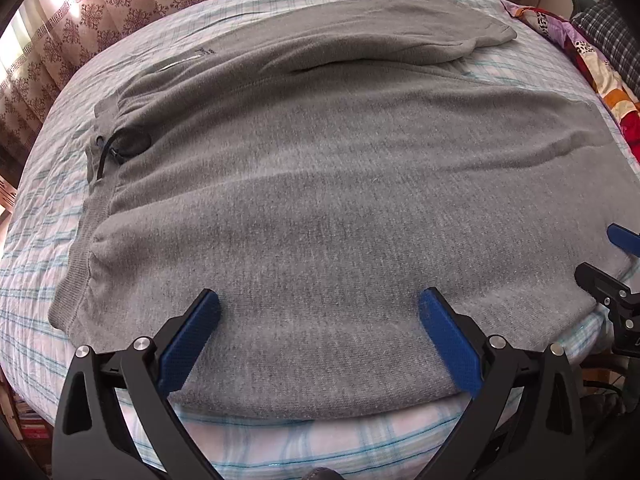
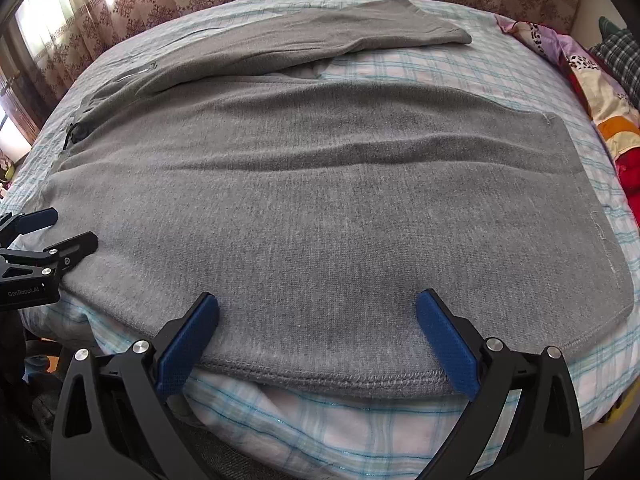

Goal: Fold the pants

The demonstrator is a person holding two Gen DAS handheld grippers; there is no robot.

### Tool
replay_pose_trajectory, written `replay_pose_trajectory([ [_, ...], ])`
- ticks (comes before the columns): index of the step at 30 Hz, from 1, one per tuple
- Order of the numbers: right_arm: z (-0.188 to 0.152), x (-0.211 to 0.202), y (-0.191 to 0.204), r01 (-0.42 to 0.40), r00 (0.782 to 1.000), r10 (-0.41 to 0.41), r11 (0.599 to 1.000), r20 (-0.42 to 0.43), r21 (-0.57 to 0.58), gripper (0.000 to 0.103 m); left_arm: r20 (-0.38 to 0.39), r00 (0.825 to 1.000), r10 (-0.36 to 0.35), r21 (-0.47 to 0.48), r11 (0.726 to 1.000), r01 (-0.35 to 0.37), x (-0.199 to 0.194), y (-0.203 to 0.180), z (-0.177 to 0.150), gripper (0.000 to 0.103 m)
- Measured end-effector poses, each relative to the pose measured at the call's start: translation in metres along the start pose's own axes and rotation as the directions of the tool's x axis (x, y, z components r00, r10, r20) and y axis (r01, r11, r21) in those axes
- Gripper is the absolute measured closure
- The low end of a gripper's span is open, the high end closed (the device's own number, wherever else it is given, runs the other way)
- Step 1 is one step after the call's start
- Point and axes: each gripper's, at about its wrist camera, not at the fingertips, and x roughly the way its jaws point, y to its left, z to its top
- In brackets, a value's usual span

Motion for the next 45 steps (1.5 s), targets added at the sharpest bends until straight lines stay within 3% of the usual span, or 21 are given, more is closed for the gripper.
replay_pose_trajectory([
  [6,-0.002,0.001,0.0,-0.041,0.998,0.038,0.997,-0.051,-0.067,0.005,-0.019,1.0,0.016,0.037,0.999,-0.015,0.003,-0.005,0.001,0.002],
  [11,0.015,-0.007,-0.011,-0.098,0.995,0.097,0.995,-0.04,-0.031,0.005,-0.015,1.0,-0.004,0.024,1.0,0.005,-0.002,-0.007,0.019,0.002],
  [19,0.057,-0.003,-0.054,0.004,0.999,-0.008,0.997,0.052,0.077,0.005,0.0,1.0,-0.029,0.088,0.996,0.029,0.009,-0.047,0.067,0.002],
  [24,0.094,0.01,-0.091,0.077,0.992,-0.09,0.987,0.091,0.142,0.005,-0.037,0.997,-0.063,0.085,0.994,0.066,0.028,-0.066,0.101,0.002],
  [28,0.116,0.031,-0.119,0.129,0.986,-0.146,0.974,0.078,0.189,0.005,-0.067,0.995,-0.077,0.075,0.994,0.082,0.048,-0.078,0.127,0.002],
  [36,0.135,0.07,-0.164,0.224,0.972,-0.235,0.942,0.017,0.251,0.005,-0.078,0.996,-0.042,0.049,0.998,0.046,0.085,-0.091,0.167,0.002],
  [45,0.147,0.083,-0.177,0.245,0.962,-0.267,0.931,0.048,0.272,0.005,-0.044,0.999,-0.016,-0.019,1.0,0.016,0.108,-0.087,0.198,0.002],
])
